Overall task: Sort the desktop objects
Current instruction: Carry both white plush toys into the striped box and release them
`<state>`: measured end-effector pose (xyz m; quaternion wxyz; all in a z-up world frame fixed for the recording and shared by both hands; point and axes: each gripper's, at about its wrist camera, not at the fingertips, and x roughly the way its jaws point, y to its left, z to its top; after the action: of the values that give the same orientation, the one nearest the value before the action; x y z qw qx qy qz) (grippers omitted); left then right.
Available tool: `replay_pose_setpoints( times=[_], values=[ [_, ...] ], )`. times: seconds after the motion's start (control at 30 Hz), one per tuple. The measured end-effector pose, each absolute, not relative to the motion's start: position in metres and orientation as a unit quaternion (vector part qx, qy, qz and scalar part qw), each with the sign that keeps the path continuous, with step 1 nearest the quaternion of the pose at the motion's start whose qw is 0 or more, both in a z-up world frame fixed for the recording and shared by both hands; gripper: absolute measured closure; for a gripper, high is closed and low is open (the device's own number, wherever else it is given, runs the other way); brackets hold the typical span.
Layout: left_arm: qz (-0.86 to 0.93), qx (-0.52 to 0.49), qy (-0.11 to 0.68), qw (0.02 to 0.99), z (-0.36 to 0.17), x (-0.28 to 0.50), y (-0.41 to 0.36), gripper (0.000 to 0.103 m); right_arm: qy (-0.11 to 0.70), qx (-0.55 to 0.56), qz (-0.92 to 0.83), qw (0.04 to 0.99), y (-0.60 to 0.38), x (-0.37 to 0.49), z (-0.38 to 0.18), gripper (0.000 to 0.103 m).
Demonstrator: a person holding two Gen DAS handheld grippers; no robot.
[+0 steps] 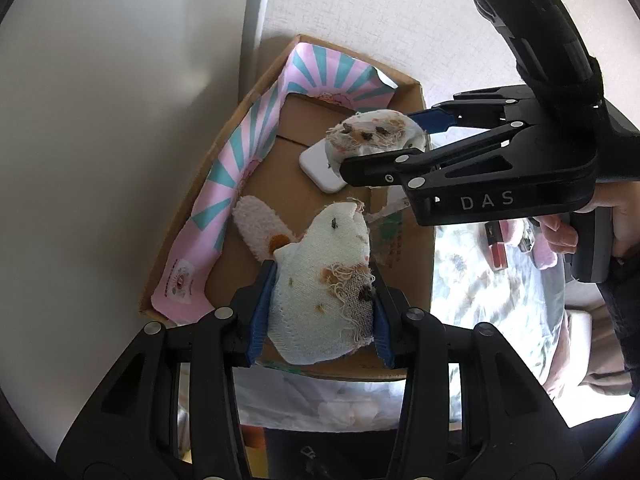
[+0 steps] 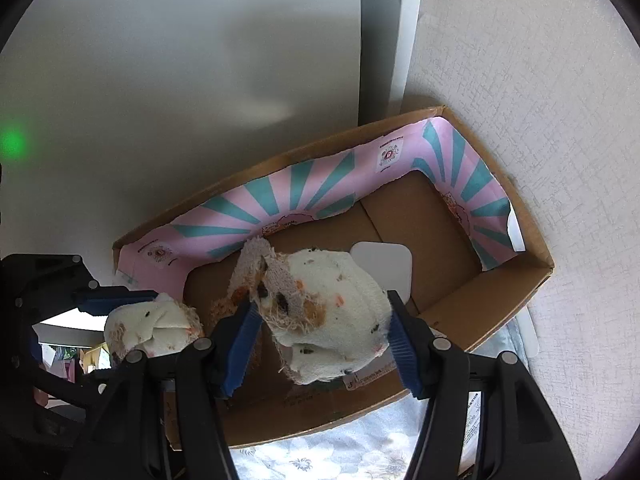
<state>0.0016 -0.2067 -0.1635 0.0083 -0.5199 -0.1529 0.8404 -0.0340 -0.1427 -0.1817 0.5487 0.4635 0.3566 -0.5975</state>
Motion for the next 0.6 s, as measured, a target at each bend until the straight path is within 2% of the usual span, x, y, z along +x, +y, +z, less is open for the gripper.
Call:
replay_pose_setpoints(
  times=[0.6],
  values=[
    [0.84,-0.523,-0.146,0.015,-0.1675,-0.0027,-0.2034,0.064,0.351,0.468,-0.603,0.542,-0.1377,-0.0348,-0.1834,0.046]
  ],
)
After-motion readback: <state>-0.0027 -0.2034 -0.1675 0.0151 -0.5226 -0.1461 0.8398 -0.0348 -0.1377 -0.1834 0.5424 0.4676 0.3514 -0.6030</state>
